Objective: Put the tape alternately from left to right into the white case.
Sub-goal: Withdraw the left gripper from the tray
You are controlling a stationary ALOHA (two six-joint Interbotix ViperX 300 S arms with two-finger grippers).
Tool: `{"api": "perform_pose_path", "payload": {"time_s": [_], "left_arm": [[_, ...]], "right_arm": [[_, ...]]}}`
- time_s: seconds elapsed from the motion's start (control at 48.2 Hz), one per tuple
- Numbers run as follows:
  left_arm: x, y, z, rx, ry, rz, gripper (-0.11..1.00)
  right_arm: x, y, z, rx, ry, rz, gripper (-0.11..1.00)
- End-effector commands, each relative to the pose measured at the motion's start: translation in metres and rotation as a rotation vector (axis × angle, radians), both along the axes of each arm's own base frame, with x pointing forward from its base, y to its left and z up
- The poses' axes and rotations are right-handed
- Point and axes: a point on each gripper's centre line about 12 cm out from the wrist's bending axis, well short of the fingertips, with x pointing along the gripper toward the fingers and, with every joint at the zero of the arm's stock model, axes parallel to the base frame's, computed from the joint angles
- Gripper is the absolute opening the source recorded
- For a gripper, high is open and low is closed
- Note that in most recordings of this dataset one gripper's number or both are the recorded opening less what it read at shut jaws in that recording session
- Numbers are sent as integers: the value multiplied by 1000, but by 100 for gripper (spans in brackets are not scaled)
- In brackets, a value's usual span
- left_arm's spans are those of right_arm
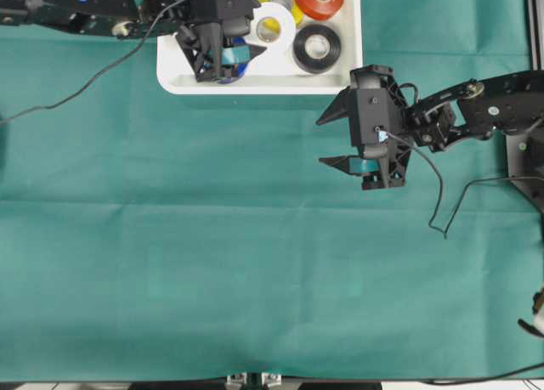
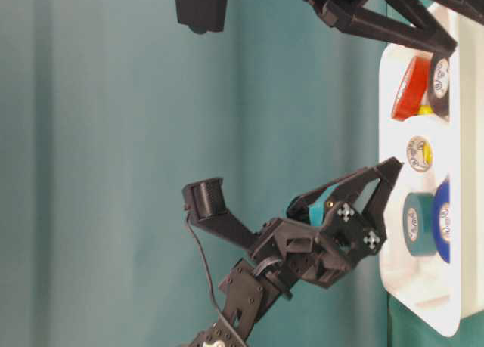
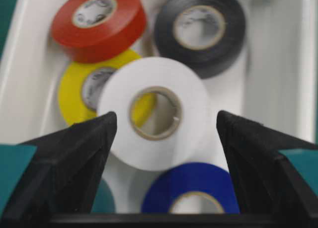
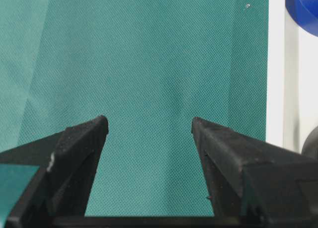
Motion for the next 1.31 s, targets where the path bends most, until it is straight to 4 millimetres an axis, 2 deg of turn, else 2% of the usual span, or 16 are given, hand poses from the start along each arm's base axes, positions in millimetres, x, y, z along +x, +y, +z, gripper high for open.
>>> {"api": "perform_pose_path", "payload": {"time_s": [0.0, 0.332, 0.809, 1.037, 1.286], "left_arm": [[-1, -9, 20, 13, -46, -19, 89], [-14, -47, 17, 1, -17, -99, 89], [-49, -111, 7, -26, 36, -239, 89], [-60, -127, 1, -69, 51, -252, 89], [-70, -132, -5, -101, 63, -240, 89]], "right_arm": [[7, 1, 10, 5, -36, 2, 75], [7, 1, 10, 5, -36, 2, 75], [7, 1, 10, 3, -35, 2, 75], [6, 1, 9, 4, -32, 2, 75], [5, 1, 8, 4, -29, 3, 75]]}}
